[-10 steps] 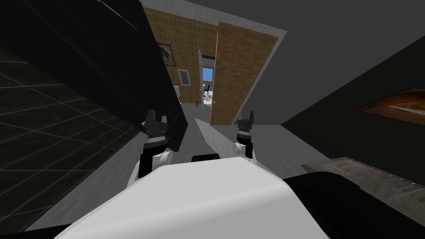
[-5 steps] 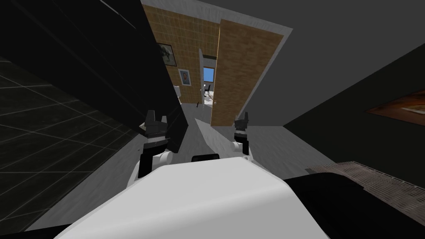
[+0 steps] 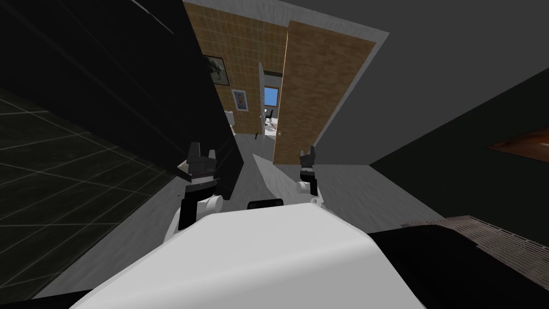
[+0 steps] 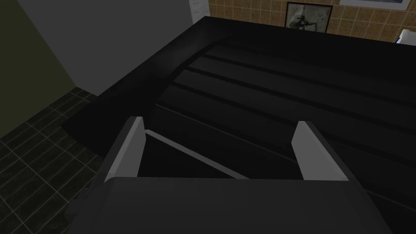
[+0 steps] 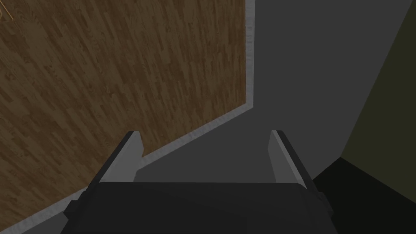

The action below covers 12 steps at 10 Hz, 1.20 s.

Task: Pull the door open

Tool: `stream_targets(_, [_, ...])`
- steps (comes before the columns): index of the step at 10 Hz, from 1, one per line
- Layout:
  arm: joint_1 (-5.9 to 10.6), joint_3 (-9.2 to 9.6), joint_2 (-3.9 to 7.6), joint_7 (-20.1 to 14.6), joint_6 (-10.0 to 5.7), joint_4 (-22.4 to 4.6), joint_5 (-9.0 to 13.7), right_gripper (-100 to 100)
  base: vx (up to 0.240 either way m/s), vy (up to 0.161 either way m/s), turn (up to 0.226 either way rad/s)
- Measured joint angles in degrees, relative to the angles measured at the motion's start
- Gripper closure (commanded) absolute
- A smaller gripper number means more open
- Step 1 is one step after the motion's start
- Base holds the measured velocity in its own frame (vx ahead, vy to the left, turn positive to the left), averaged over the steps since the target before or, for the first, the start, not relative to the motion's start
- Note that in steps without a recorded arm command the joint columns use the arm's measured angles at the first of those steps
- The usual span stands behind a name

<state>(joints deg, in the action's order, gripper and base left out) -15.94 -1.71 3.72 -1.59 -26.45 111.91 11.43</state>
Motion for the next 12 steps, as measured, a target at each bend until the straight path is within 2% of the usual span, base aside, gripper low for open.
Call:
stream_targets(1, [0.33, 0.51, 0.14, 0.4, -0.17, -1.3, 0.4, -100, 0.101, 0.0, 0.032])
stream_targets(3, [1.88, 0.68, 1.16, 1.0, 0.17, -3.9, 1.7, -100, 0.095, 0.001, 0.033])
stream_targets(7, [6.29, 1.28, 2.77, 2.5, 0.3, -11.2, 4.3, -100, 0.097, 0.005, 0.038])
stream_targets(10, [8.03, 1.89, 3.64, 3.2, -0.22, -15.4, 5.6, -100, 0.066, 0.005, 0.023])
stream_targets(12, [9.84, 2.18, 4.31, 3.9, 0.1, -18.3, 6.9, -100, 0.083, -0.004, 0.027])
